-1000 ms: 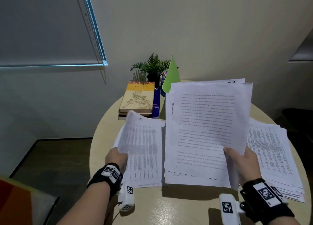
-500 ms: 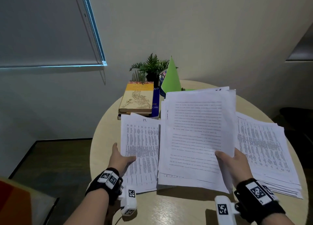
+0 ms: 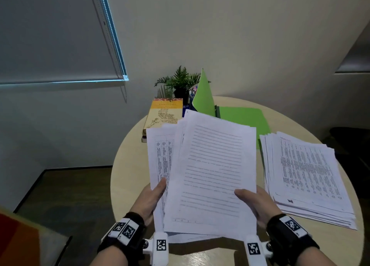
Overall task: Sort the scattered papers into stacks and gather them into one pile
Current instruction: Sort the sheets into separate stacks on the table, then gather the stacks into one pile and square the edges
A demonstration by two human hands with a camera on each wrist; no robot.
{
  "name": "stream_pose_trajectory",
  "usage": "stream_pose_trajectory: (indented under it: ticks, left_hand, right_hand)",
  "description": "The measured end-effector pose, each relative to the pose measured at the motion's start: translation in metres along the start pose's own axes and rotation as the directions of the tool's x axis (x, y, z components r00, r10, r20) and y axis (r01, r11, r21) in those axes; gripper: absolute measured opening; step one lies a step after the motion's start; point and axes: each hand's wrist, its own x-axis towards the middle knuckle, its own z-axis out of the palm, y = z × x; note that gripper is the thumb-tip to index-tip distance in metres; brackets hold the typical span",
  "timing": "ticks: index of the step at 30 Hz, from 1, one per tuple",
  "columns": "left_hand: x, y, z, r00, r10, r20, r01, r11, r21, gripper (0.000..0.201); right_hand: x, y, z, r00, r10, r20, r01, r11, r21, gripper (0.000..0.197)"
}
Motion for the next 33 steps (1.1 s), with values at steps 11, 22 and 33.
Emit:
stream_pose_trajectory:
  ticks: [11,22,33]
  left_hand:
    - [0.002,-0.005,0.027,0.999,0.016,0.046,-0.023,0.990,0.137,0.050]
    - [-0.017,-0.045,0.090,0.957,-0.218,0.193,0.165,0.952,0.257,0.062]
    - [0.005,-0.061,0.192,0.970,-0.239,0.050,0.195,0.881,0.432,0.012]
  right_hand:
    - [-0.013,-0.005,0.008,0.990,-0.141,0.007,0.141,0.977,-0.159,0.079]
    - [-0.045,-0.011,-0.058,0.987,-0.068,-0.145,0.053,0.993,-0.101,0.029]
    - [-0.044,-0.055,-0.204,0.875,-0.091,-0.476,0.037,0.992,-0.121,0.031]
